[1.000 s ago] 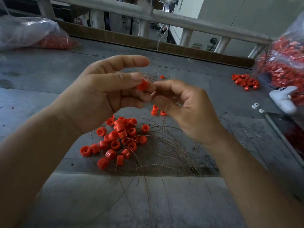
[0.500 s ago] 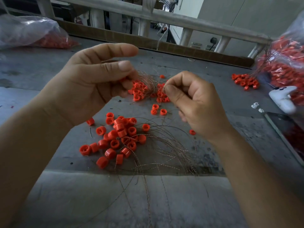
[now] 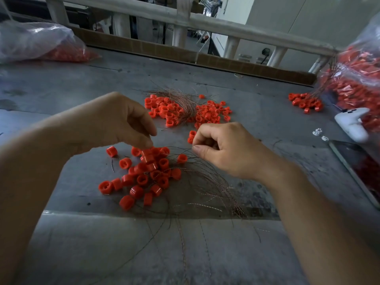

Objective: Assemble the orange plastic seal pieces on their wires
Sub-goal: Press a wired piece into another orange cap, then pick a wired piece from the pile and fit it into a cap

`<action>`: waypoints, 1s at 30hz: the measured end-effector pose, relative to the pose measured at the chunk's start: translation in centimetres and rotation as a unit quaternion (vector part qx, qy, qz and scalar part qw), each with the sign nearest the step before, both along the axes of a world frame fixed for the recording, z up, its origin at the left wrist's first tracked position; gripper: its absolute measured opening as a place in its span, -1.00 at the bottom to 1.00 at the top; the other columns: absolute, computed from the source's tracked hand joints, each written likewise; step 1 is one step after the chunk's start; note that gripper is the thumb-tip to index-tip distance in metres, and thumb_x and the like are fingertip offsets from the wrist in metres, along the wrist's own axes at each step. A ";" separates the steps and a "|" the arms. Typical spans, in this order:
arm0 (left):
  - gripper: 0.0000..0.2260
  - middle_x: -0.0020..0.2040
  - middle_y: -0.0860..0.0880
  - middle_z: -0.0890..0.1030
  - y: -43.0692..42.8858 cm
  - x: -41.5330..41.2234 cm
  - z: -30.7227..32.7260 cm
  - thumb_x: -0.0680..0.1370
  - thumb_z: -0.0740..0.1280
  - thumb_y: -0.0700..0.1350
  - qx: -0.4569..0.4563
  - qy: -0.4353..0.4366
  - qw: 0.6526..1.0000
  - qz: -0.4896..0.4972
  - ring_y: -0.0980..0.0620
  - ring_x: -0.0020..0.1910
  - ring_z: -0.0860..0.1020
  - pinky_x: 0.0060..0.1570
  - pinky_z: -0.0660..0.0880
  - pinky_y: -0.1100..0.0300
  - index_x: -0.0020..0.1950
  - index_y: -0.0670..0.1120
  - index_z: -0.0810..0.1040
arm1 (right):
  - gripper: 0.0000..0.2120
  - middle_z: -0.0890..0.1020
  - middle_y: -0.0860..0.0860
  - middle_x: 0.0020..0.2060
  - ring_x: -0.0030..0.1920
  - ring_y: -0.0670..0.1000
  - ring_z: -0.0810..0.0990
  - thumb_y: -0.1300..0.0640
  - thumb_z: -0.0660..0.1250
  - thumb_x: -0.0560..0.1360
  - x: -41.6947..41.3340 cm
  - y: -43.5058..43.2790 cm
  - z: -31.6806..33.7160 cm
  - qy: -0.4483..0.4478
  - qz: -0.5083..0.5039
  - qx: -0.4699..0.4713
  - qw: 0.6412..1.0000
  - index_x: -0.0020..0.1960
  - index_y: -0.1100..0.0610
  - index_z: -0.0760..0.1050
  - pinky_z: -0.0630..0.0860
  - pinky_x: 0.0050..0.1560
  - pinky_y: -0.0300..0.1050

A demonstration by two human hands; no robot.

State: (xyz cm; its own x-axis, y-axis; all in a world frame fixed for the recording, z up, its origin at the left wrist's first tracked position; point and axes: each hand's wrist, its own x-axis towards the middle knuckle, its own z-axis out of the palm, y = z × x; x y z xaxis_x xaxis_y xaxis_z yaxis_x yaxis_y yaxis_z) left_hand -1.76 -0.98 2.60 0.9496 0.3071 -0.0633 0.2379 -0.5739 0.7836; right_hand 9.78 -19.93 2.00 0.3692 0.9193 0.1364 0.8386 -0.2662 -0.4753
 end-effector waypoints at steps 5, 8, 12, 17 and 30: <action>-0.92 -0.36 0.13 0.65 0.7 0.6 -0.8 0.33 0.46 -0.04 0.042 -0.019 0.997 0.061 0.24 -0.39 0.57 -0.32 0.39 0.29 -0.38 0.04 0.63 | -0.83 0.48 -0.17 -0.40 -0.35 -0.33 0.43 0.10 0.34 0.47 0.3 0.0 -0.2 -0.009 0.000 -0.035 0.999 -0.26 -0.04 0.43 0.32 -0.32 -0.47; -0.85 -0.37 0.17 0.60 0.9 1.3 -1.8 0.42 0.43 -0.15 0.136 -0.079 0.979 0.128 0.22 -0.33 0.54 -0.24 0.36 0.27 -0.29 0.09 0.58 | -0.86 0.51 -0.16 -0.39 -0.34 -0.31 0.45 0.03 0.35 0.45 0.4 -0.1 -0.1 0.001 0.002 -0.035 0.999 -0.26 -0.02 0.47 0.35 -0.31 -0.45; -0.81 0.04 -0.02 0.52 1.0 2.7 -3.4 0.48 0.38 -0.17 0.259 -0.082 0.952 0.142 0.04 -0.04 0.42 -0.01 0.29 0.16 0.07 -0.03 0.60 | -0.86 0.54 -0.13 -0.37 -0.29 -0.24 0.48 -0.02 0.34 0.45 0.7 -0.4 0.5 0.003 -0.040 0.028 0.999 -0.26 -0.02 0.48 0.39 -0.30 -0.44; -0.67 0.39 -0.07 0.37 1.3 4.0 -4.1 0.50 0.27 -0.29 0.277 -0.056 0.955 0.089 -0.04 0.37 0.29 0.31 0.16 0.11 0.22 -0.03 0.54 | -0.82 0.44 -0.19 -0.51 -0.43 -0.27 0.44 0.05 0.36 0.45 1.4 -0.7 1.1 -0.014 -0.120 0.143 0.982 -0.31 -0.03 0.47 0.34 -0.39 -0.43; -0.66 0.13 -0.07 0.57 1.5 4.1 -4.4 0.47 0.26 -0.37 0.292 -0.068 0.953 0.044 -0.06 0.15 0.47 0.07 0.30 0.19 0.08 -0.01 0.64 | -0.79 0.57 0.00 -0.44 -0.45 -0.09 0.48 0.06 0.35 0.47 2.1 -0.9 1.1 -0.003 -0.203 0.213 0.956 -0.33 0.00 0.48 0.43 -0.35 -0.21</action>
